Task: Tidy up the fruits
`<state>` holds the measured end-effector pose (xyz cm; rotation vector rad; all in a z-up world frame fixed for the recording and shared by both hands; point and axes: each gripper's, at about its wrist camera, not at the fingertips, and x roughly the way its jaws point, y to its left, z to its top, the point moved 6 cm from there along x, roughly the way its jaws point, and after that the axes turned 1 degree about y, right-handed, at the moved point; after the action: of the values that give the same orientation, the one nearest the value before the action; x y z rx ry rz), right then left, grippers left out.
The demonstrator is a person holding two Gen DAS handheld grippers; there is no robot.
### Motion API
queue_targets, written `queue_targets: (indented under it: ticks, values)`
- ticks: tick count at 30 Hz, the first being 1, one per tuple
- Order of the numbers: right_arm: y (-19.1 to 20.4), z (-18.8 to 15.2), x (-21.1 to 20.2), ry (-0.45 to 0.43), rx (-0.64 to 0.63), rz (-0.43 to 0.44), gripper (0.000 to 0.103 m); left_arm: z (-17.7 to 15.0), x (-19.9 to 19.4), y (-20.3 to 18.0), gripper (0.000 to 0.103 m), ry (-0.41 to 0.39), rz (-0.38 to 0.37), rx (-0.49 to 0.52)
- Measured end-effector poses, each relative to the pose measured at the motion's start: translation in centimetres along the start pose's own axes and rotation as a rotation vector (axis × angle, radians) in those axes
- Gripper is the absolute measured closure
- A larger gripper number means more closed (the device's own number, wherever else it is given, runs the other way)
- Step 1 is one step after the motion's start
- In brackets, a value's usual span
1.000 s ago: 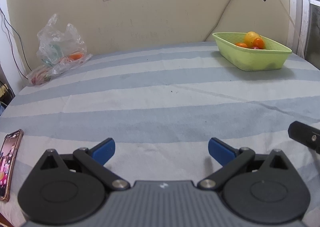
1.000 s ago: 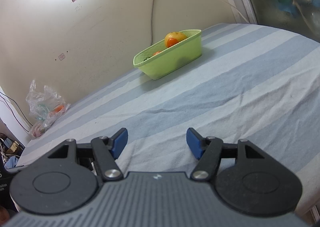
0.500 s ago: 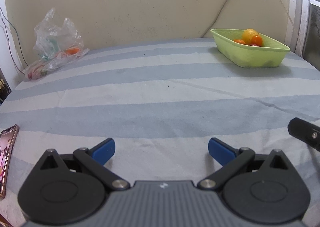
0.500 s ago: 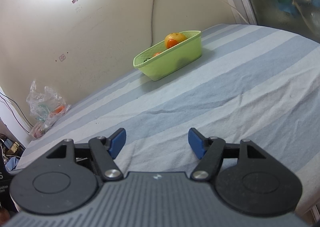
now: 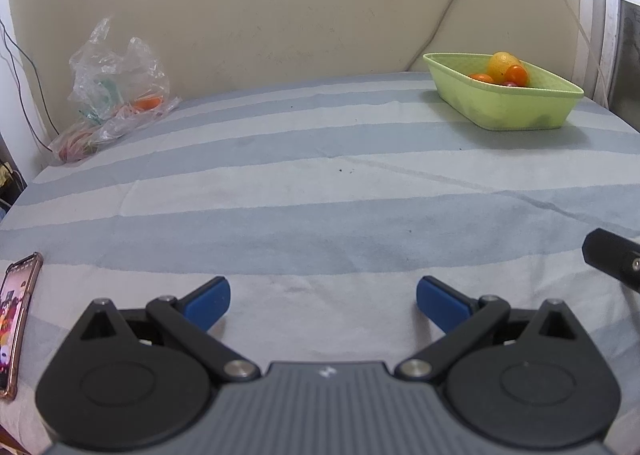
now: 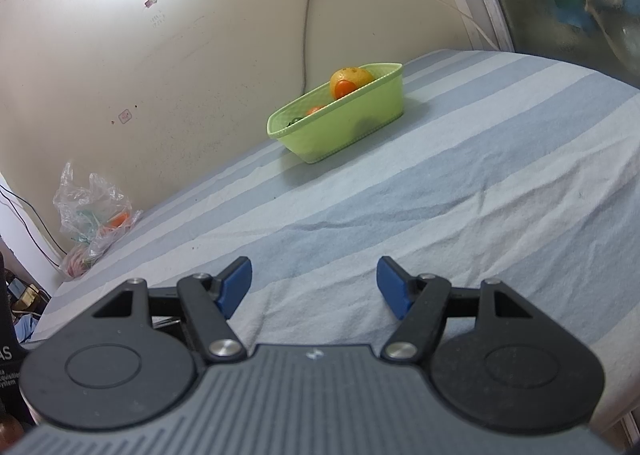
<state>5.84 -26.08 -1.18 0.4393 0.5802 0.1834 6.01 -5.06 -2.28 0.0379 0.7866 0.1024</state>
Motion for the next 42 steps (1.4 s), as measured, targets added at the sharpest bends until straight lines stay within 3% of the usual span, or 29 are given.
queue_targets:
  ticks: [25, 42]
  values:
    - [-0.15, 0.09, -0.04, 0.002, 0.002, 0.003, 0.032, 0.36, 0.09, 0.42, 0.000, -0.027, 0.072, 0.024]
    - [-0.14, 0.04, -0.06, 0.001, 0.004, 0.003, 0.032, 0.22, 0.13, 0.39, 0.000, -0.026, 0.074, 0.027]
